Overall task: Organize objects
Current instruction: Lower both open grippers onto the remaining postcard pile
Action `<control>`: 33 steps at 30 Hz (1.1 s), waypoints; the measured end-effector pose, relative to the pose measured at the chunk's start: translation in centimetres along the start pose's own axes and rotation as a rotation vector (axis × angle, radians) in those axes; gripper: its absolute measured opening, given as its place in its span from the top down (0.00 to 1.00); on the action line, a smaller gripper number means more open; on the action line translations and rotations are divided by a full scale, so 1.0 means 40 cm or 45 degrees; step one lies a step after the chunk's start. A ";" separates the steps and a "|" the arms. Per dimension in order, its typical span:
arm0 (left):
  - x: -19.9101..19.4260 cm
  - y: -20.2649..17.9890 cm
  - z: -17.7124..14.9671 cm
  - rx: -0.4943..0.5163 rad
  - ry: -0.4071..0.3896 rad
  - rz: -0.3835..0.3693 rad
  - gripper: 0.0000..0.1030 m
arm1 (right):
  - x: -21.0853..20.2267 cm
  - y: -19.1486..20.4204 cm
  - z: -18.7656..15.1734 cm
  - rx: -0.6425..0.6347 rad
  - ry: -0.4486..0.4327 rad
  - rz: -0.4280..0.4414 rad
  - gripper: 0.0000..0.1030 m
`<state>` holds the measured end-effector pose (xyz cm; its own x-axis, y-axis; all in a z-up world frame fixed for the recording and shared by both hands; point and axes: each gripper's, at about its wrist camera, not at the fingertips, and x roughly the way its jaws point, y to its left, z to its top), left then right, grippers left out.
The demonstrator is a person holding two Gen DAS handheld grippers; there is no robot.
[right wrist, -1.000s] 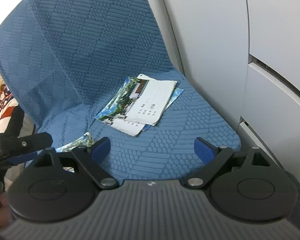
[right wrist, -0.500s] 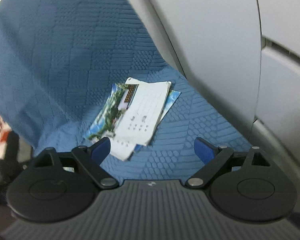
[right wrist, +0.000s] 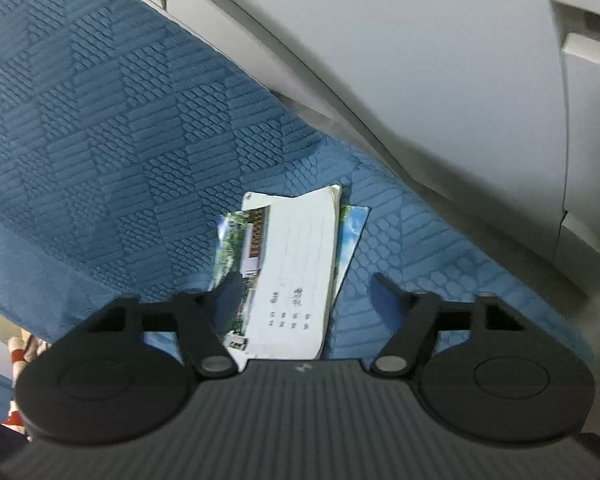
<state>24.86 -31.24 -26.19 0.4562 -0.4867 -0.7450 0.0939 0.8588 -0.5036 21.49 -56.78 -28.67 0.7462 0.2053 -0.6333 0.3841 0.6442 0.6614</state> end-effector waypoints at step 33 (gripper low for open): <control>0.199 0.133 -0.070 -0.671 0.173 -0.286 0.54 | 0.202 -0.103 -0.003 0.537 0.338 0.298 0.64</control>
<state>26.51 -31.00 -36.04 0.3554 -0.6934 -0.6268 -0.2933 0.5540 -0.7791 25.87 -57.69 -36.55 0.6960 0.5217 -0.4934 0.4495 0.2193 0.8659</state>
